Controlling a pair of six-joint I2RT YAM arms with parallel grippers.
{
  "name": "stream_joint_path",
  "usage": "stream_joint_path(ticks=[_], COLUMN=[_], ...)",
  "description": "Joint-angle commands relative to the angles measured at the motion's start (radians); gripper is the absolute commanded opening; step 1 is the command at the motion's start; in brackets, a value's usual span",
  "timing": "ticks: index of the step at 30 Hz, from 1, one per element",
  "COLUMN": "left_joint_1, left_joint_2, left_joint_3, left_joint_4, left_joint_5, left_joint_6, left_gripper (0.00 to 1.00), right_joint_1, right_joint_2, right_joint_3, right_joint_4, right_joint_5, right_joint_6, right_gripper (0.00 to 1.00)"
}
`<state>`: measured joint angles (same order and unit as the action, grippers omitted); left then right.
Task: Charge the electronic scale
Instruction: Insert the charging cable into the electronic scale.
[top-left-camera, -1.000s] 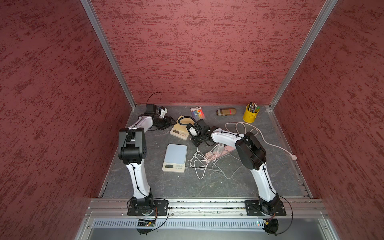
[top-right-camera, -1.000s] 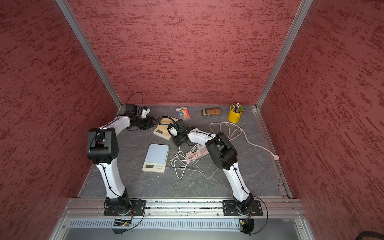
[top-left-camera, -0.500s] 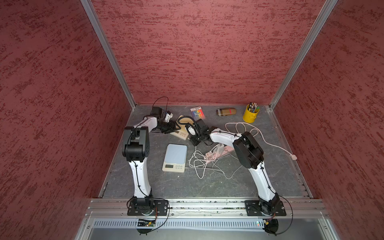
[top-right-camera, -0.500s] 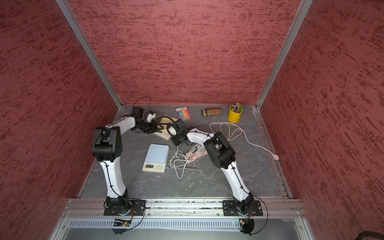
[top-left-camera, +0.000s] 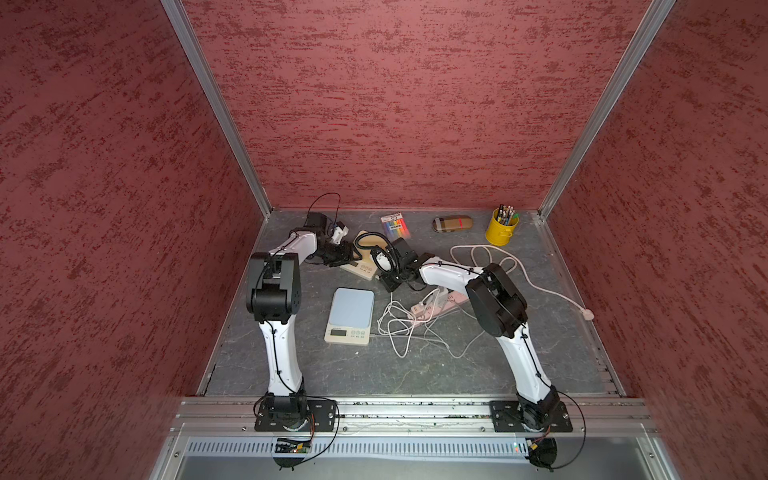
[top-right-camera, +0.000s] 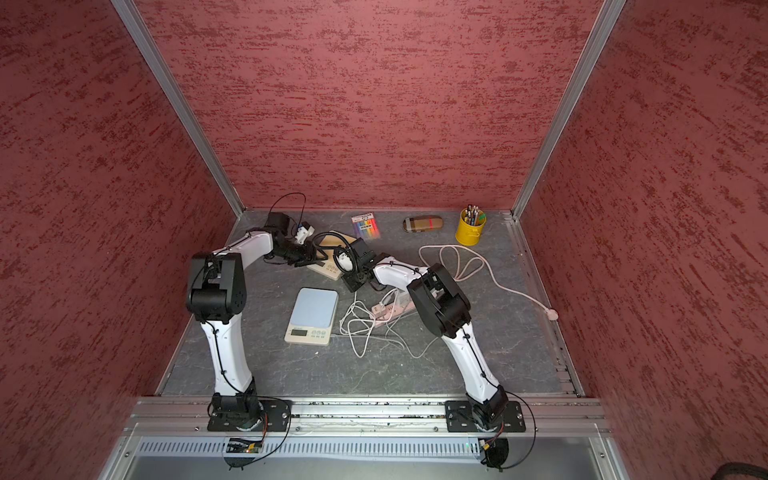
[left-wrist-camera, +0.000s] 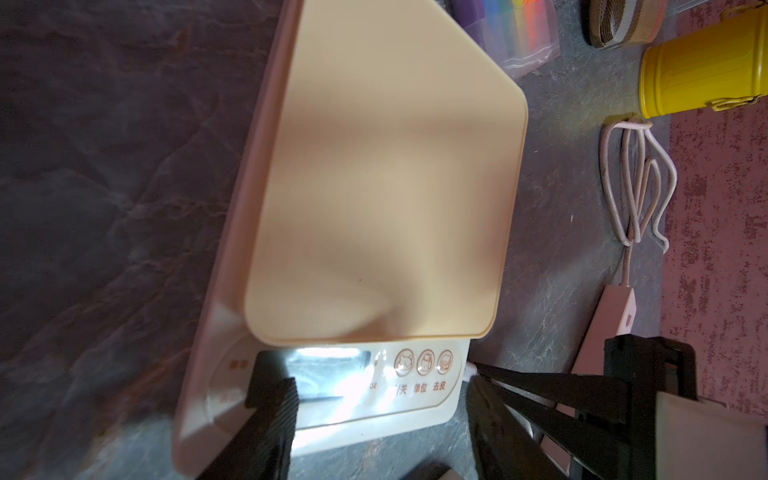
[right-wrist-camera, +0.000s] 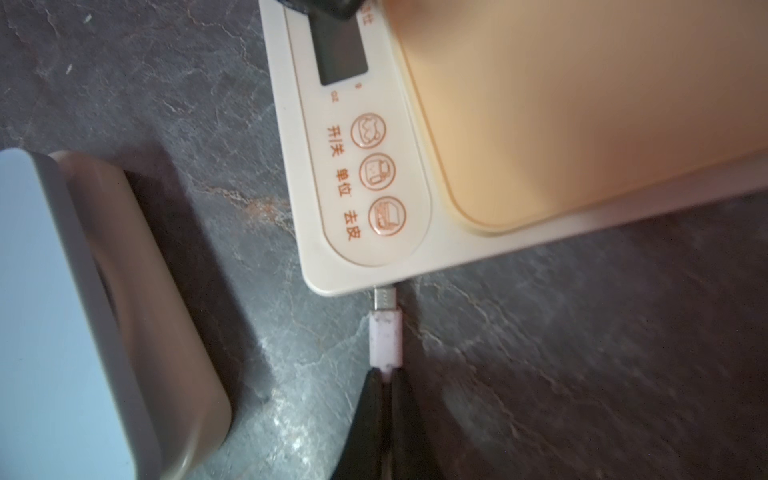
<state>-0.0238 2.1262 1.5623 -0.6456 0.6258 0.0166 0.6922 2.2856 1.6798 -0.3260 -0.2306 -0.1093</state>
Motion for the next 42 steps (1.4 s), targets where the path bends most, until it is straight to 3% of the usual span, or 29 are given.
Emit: stream_joint_path(ticks=[1,10,16,26,42], left_joint_1=[-0.008,-0.006,0.025,0.055,0.019], left_joint_2=[0.021,-0.017,-0.086,0.063,0.125], left_joint_3=[0.005,0.020,0.040,0.173,0.127], left_joint_4=[-0.047,-0.057,-0.043,-0.120,-0.149], left_joint_5=[-0.025,-0.004,-0.061,-0.065,-0.043], left_joint_6=[0.017,0.000,-0.013,-0.023,-0.005], left_gripper=[0.65,0.65,0.67,0.67,0.66], right_joint_1=[0.003,0.001,-0.001,-0.005,-0.007], right_joint_2=[-0.030,-0.050,-0.060,-0.048,-0.017], right_joint_3=[0.005,-0.015,-0.028,-0.024,0.017], right_joint_4=[0.043,0.044,0.041,0.053,0.066], right_joint_5=[0.024,0.040,0.054,0.037,-0.029], right_joint_6=[0.010,0.009,0.009,0.010,0.009], right_gripper=[0.00,0.00,0.00,0.00,0.00])
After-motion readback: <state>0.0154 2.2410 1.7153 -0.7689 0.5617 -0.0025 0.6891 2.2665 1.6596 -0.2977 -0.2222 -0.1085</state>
